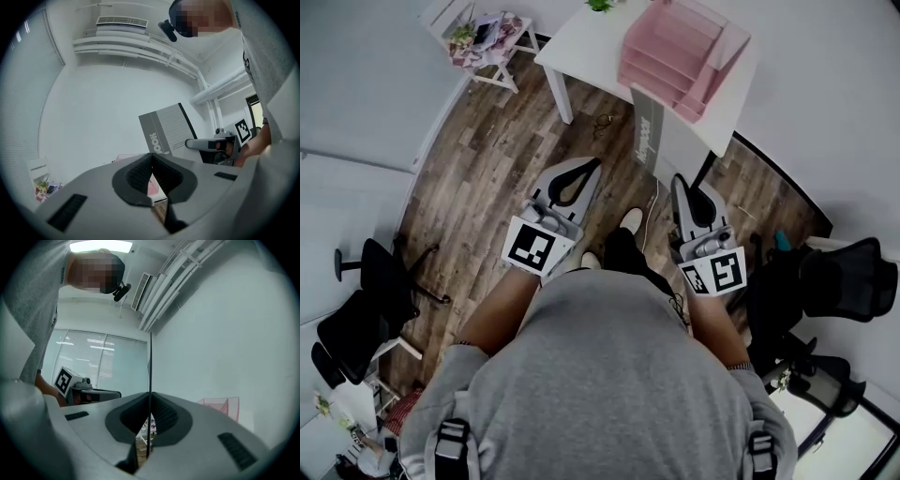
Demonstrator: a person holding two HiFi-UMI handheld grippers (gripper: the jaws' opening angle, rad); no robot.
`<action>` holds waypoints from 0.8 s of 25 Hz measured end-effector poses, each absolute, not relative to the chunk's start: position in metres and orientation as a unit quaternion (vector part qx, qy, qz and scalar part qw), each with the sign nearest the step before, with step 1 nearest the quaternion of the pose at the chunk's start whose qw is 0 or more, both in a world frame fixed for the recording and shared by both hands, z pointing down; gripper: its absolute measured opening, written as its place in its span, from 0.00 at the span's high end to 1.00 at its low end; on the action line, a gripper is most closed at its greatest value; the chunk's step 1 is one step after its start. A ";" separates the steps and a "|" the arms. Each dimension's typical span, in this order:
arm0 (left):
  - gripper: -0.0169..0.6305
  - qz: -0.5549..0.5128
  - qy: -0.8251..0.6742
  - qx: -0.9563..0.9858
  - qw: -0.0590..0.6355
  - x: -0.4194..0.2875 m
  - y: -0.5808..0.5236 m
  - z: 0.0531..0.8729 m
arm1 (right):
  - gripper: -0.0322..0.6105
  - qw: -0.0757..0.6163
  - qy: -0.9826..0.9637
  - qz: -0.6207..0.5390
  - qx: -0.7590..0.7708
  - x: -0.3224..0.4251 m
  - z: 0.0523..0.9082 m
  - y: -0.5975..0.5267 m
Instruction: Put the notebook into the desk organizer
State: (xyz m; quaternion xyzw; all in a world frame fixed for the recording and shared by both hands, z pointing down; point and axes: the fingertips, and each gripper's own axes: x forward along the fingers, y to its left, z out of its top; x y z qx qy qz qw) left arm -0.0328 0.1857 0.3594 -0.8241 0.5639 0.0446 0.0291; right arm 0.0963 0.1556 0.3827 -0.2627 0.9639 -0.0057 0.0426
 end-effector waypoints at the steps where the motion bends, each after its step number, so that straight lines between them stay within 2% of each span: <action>1: 0.94 0.043 0.563 -0.825 0.029 -0.034 0.176 0.358 | 0.93 0.044 0.964 -0.007 -0.263 0.094 0.382 0.146; 20: 0.94 0.018 0.573 -0.818 0.041 -0.008 0.007 0.334 | 0.93 0.066 0.961 -0.028 -0.267 0.122 0.369 -0.030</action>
